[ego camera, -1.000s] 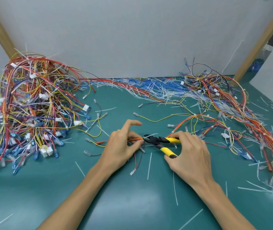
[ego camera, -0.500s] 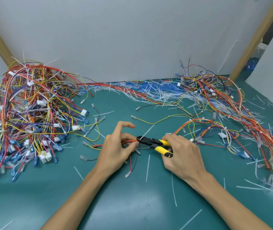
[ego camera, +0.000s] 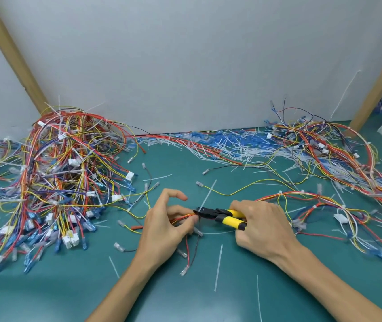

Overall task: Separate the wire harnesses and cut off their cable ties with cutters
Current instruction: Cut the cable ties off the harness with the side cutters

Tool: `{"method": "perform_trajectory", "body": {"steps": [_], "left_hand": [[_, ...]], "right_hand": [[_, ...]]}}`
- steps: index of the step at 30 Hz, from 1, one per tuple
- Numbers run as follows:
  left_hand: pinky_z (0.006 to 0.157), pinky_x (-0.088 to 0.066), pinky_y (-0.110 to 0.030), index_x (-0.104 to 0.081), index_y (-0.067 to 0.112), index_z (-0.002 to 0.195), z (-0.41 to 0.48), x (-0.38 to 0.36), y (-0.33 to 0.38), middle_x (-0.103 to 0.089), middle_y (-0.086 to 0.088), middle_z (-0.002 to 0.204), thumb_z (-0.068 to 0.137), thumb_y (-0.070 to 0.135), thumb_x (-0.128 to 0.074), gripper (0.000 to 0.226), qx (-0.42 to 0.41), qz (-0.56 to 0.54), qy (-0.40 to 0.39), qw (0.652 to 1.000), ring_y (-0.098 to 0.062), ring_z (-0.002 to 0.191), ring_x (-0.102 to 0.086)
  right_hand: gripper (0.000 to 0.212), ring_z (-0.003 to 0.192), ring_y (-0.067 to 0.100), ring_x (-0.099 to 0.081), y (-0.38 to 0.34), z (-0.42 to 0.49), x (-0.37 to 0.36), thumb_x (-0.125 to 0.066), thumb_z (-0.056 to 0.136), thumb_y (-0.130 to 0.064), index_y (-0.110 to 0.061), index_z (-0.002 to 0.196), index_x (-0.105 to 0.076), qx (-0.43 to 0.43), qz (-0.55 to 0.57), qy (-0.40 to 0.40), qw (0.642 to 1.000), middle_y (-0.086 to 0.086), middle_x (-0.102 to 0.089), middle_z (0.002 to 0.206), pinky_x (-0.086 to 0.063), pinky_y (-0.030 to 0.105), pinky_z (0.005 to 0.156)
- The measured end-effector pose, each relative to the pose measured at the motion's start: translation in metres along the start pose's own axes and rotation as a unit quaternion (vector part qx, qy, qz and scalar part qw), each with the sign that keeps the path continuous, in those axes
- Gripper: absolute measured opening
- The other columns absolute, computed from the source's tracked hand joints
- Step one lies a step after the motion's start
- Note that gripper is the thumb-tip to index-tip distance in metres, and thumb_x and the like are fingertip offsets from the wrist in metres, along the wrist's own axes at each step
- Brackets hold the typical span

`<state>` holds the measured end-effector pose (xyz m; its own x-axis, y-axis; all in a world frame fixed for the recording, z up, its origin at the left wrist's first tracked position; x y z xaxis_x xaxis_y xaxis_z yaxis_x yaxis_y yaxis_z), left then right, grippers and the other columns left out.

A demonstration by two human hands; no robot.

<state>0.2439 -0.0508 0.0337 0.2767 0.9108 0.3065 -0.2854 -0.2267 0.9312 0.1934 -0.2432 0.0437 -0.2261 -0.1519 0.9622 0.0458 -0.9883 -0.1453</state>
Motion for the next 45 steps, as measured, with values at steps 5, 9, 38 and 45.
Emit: {"method": "perform_trajectory", "body": {"steps": [5, 9, 38, 45], "left_hand": [[0.064, -0.052, -0.021, -0.048, 0.023, 0.102, -0.002, -0.001, 0.0, -0.077, 0.001, 0.08, 0.085, 0.002, -0.074, 0.037, -0.002, -0.01, -0.004, 1.0, -0.018, 0.061, -0.068], [0.064, -0.054, -0.023, -0.049, 0.022, 0.102, -0.004, 0.0, 0.002, -0.077, -0.001, 0.08, 0.084, 0.001, -0.074, 0.037, -0.006, -0.012, -0.002, 1.0, -0.019, 0.06, -0.068], [0.069, -0.036, -0.039, -0.057, 0.032, 0.077, -0.013, 0.11, -0.001, -0.056, 0.017, 0.07, 0.087, 0.024, -0.038, 0.022, -0.076, -0.06, 0.378, 0.921, -0.012, 0.069, -0.046], [0.069, -0.037, -0.041, -0.05, 0.011, 0.055, -0.013, 0.113, 0.01, -0.055, -0.003, 0.063, 0.088, 0.019, -0.037, 0.036, -0.157, 0.009, 0.345, 0.925, -0.028, 0.071, -0.052]], "right_hand": [[0.025, 0.069, 0.029, -0.053, 0.001, -0.002, -0.001, -0.042, 0.063, -0.032, -0.02, 0.082, -0.053, 0.004, -0.005, 0.011, 1.0, -0.002, -0.056, 0.07, -0.039, 0.035, 0.057], [0.023, 0.069, 0.028, -0.053, 0.002, -0.001, -0.002, -0.043, 0.062, -0.032, -0.021, 0.081, -0.05, 0.008, -0.002, 0.015, 1.0, -0.003, -0.053, 0.069, -0.041, 0.034, 0.057], [0.032, 0.085, 0.013, -0.048, 0.049, -0.034, 0.07, -0.069, 0.075, -0.013, -0.019, 0.103, -0.053, -0.03, 0.211, 0.413, 0.886, -0.009, -0.048, 0.097, -0.04, 0.026, 0.077], [0.009, 0.068, 0.021, -0.057, 0.112, -0.026, 0.029, -0.062, 0.092, -0.022, -0.028, 0.088, -0.057, -0.261, 0.516, 0.356, 0.734, 0.001, -0.061, 0.079, -0.05, 0.042, 0.068]]}}
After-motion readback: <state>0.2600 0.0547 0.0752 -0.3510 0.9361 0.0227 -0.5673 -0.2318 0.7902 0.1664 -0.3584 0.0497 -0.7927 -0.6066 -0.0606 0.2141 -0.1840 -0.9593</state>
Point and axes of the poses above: each hand's wrist, its own z-axis towards the middle knuckle, its own x-axis out of the back of the hand, y = z × x, the point moved 8 cm from there along z, towards the middle knuckle
